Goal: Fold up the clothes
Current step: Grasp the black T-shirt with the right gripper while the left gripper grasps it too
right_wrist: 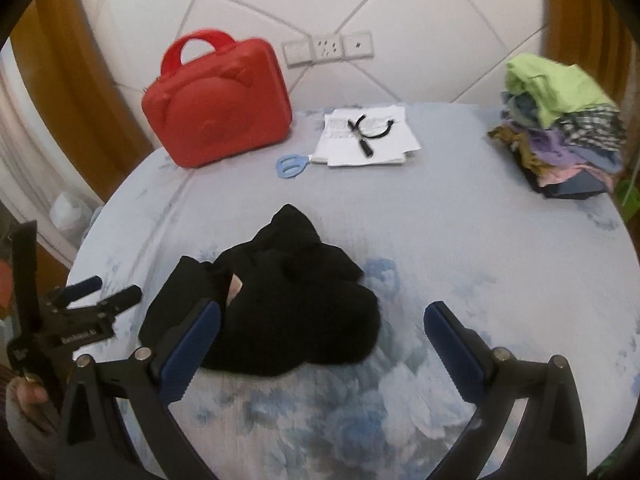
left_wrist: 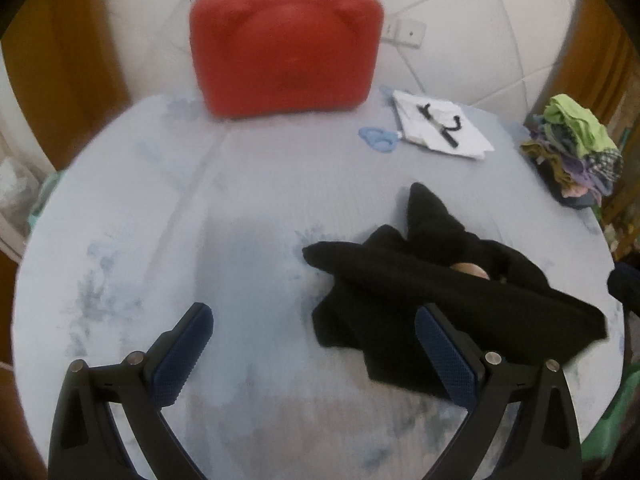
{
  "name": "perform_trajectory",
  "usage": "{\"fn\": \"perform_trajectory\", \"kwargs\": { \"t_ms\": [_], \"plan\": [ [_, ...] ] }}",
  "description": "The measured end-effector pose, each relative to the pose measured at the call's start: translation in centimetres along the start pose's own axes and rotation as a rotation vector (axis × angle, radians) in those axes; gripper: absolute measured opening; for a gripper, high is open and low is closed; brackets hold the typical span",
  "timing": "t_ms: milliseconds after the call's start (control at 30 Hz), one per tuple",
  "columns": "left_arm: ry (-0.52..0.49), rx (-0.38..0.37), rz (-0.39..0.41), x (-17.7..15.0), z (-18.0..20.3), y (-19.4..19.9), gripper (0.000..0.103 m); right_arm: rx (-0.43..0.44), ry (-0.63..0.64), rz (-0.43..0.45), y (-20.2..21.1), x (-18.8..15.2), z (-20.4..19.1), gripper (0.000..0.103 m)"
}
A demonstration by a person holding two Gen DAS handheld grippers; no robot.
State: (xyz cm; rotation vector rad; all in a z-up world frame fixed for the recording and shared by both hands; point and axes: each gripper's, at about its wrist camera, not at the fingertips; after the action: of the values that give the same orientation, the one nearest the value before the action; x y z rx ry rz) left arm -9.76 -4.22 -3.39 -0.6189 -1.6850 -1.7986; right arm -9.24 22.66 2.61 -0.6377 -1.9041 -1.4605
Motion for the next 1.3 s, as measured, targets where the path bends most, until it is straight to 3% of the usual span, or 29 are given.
{"fn": "perform_trajectory", "kwargs": {
  "t_ms": [167, 267, 300, 333, 367, 433, 533, 633, 700, 800, 867, 933, 1000, 1067, 1133, 1200, 1267, 1300],
  "plan": [
    [-0.004, -0.072, -0.086, -1.5, 1.0, -4.3, 0.102, 0.018, -0.031, -0.130, -6.7, -0.9, 0.3, 0.103],
    [-0.032, -0.116, -0.121, -2.8, 1.8, -5.4, 0.078, 0.049, -0.032, -0.200, -9.3, -2.6, 0.0, 0.103],
    [-0.039, -0.128, -0.132, -3.2, 1.9, -5.6, 0.058, 0.065, -0.029, -0.221, -10.0, -3.3, -0.2, 0.102],
    [-0.040, -0.139, -0.142, -3.5, 2.0, -5.7, 0.034, 0.081, -0.027, -0.243, -10.6, -4.0, -0.4, 0.086],
    [-0.036, -0.148, -0.153, -3.6, 2.0, -5.6, 0.025, 0.096, -0.024, -0.264, -11.3, -4.7, -0.5, 0.058],
    [-0.037, -0.127, -0.141, -3.5, 1.5, -4.8, 0.004, 0.128, -0.019, -0.306, -12.6, -6.1, -0.9, 0.035],
    [-0.027, -0.088, -0.080, -2.2, -0.2, -2.2, 0.004, 0.108, -0.009, -0.217, -10.3, -5.4, -0.5, 0.020],
    [-0.023, -0.046, -0.025, -0.8, -2.2, 0.5, 0.004, 0.088, -0.046, -0.125, -7.0, -3.8, 1.4, 0.018],
    [-0.001, -0.082, -0.026, -0.5, -3.3, 1.6, 0.004, 0.080, -0.076, -0.086, -4.6, -3.0, 3.0, 0.018],
    [0.007, -0.139, -0.075, -1.4, -3.1, 2.4, 0.005, 0.058, -0.074, -0.107, -2.5, -4.2, 4.2, 0.018],
    [-0.028, -0.148, -0.104, -2.7, -2.3, 2.7, 0.012, 0.059, -0.100, -0.156, -1.9, -6.2, 4.8, 0.018],
    [-0.052, -0.152, -0.129, -3.6, -1.9, 2.8, 0.030, 0.047, -0.121, -0.213, -1.7, -8.2, 5.6, 0.018],
    [-0.057, -0.154, -0.131, -4.0, -1.8, 3.1, 0.046, 0.005, -0.125, -0.270, -1.6, -10.4, 6.5, 0.024],
    [-0.050, -0.138, -0.109, -3.5, -2.1, 3.4, 0.056, -0.027, -0.141, -0.244, -0.8, -10.1, 7.7, 0.046],
    [-0.038, -0.118, -0.076, -2.8, -2.5, 3.8, 0.074, -0.058, -0.158, -0.216, 0.0, -9.9, 8.8, 0.056],
    [-0.032, -0.092, -0.048, -2.3, -2.9, 3.4, 0.086, -0.090, -0.174, -0.188, 0.8, -9.6, 10.0, 0.066],
    [-0.042, -0.065, -0.063, -2.3, -2.9, 1.6, 0.085, -0.122, -0.187, -0.157, 1.5, -9.1, 11.0, 0.086],
    [-0.046, -0.058, -0.075, -2.4, -2.8, 0.6, 0.085, -0.137, -0.192, -0.139, 1.7, -8.6, 11.5, 0.090]
  ]
}}
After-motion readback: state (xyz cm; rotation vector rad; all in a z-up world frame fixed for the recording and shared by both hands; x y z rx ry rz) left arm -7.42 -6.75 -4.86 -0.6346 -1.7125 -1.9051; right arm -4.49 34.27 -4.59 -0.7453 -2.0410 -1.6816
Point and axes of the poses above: each gripper's, at about its wrist camera, not at the fingertips, and y roughly against the way its jaws point, z to its right, x to its top, and after that the axes turned 14 degrees about z, right-handed
